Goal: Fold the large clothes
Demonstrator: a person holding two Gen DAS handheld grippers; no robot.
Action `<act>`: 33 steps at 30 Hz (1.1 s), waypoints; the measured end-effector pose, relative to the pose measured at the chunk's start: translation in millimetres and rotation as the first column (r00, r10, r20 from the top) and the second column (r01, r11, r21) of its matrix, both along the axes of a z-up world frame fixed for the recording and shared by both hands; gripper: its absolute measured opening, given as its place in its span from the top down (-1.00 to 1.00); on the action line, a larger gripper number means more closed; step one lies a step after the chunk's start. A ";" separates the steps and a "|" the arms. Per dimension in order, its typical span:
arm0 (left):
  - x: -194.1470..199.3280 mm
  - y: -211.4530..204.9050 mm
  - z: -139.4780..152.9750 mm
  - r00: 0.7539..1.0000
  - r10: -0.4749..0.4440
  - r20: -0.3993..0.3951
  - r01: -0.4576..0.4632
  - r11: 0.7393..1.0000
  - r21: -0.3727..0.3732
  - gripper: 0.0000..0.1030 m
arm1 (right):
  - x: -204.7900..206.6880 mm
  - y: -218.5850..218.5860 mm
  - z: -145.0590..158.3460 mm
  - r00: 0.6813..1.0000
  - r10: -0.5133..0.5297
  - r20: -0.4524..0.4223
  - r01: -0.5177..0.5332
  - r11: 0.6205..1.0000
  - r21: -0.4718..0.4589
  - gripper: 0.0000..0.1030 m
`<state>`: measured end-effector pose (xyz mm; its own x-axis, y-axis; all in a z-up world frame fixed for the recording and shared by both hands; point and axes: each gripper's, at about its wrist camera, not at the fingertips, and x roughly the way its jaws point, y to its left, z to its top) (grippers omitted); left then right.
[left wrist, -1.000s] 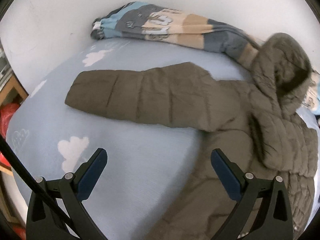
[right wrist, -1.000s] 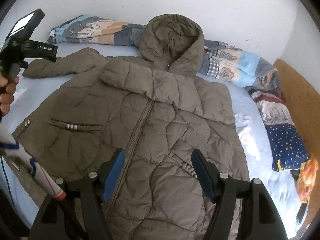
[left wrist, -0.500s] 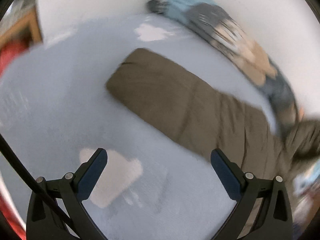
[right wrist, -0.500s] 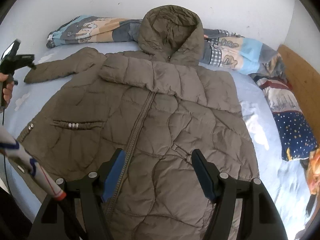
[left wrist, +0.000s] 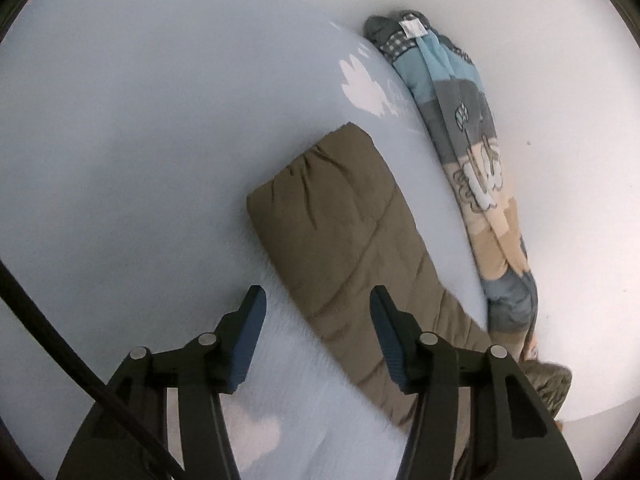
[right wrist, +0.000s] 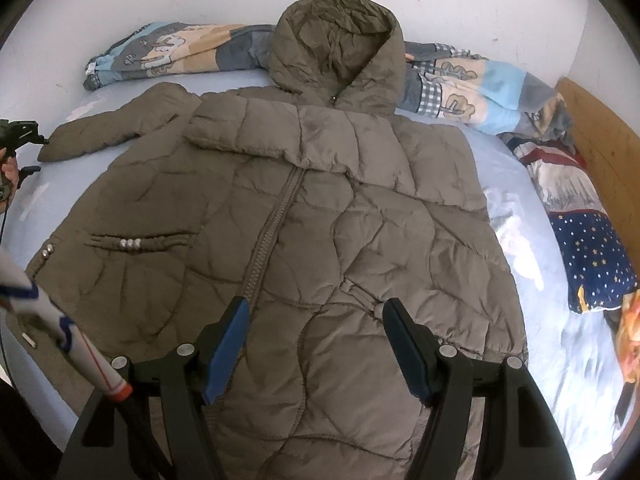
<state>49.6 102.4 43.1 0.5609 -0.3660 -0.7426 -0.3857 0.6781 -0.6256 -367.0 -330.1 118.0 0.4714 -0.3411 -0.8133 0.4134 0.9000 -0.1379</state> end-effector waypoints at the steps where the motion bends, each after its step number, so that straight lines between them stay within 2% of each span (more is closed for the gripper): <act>1: 3.0 1.9 -4.2 1.000 0.011 0.002 -0.011 1.000 -0.009 -0.03 | 0.1 -1.4 -0.6 1.000 -0.003 -0.001 0.003 1.000 0.000 -0.42; 4: 8.1 4.3 -16.2 0.998 0.058 0.026 -0.057 0.997 -0.044 -0.03 | 0.9 -6.9 -2.9 1.000 -0.017 -0.006 0.017 1.000 0.005 -0.42; 9: 17.6 1.9 -15.3 0.995 0.083 0.059 -0.082 0.996 -0.019 -0.03 | 5.0 -11.3 -6.2 1.000 -0.022 -0.012 0.022 1.000 0.022 -0.42; 10: 19.2 -1.6 -11.1 0.995 0.071 0.068 -0.072 0.997 0.008 0.14 | 5.5 -12.0 -7.0 1.000 -0.021 -0.012 0.022 0.999 0.026 -0.42; 11: 19.7 -4.5 -6.9 0.996 0.060 0.072 -0.063 0.997 0.037 0.60 | 6.2 -12.0 -7.9 1.000 -0.023 -0.013 0.023 0.999 0.026 -0.42; 12: 21.1 -9.3 -0.8 0.996 0.034 0.086 -0.038 0.998 0.047 0.72 | 6.6 -12.8 -8.3 1.000 -0.027 -0.014 0.027 0.999 0.023 -0.42; 15: 18.8 -20.6 18.9 0.993 0.024 0.115 -0.036 0.994 0.105 0.73 | 4.9 -18.1 -6.8 0.999 -0.047 -0.007 0.048 0.998 0.032 -0.42; 18: 14.6 -43.9 58.5 0.981 -0.033 0.189 0.001 0.986 0.164 0.74 | -0.6 -27.7 -0.8 0.996 -0.087 0.021 0.086 0.995 0.055 -0.42; 20: 11.0 -58.8 83.9 0.969 -0.068 0.237 0.027 0.984 0.174 0.74 | -4.4 -32.7 3.6 0.993 -0.112 0.037 0.110 0.992 0.055 -0.42; 23: 0.0 -88.3 131.8 0.935 -0.140 0.326 0.082 0.979 0.188 0.74 | -10.1 -40.6 9.8 0.988 -0.143 0.059 0.140 0.988 0.059 -0.42; 25: -13.7 -116.2 168.0 0.897 -0.207 0.391 0.133 0.969 0.209 0.74 | -14.6 -45.0 14.7 0.984 -0.163 0.077 0.159 0.985 0.063 -0.42; 27: -26.3 -140.6 191.1 0.864 -0.266 0.427 0.177 0.955 0.237 0.74 | -19.3 -48.7 20.2 0.979 -0.178 0.097 0.172 0.983 0.070 -0.42; 31: -63.9 -214.1 231.6 0.757 -0.443 0.481 0.323 0.893 0.313 0.74 | -26.3 -55.0 32.5 0.971 -0.193 0.140 0.183 0.980 0.084 -0.42; 33: -86.1 -255.7 241.3 0.696 -0.532 0.482 0.408 0.846 0.345 0.73 | -30.0 -58.8 38.9 0.966 -0.205 0.160 0.193 0.977 0.088 -0.42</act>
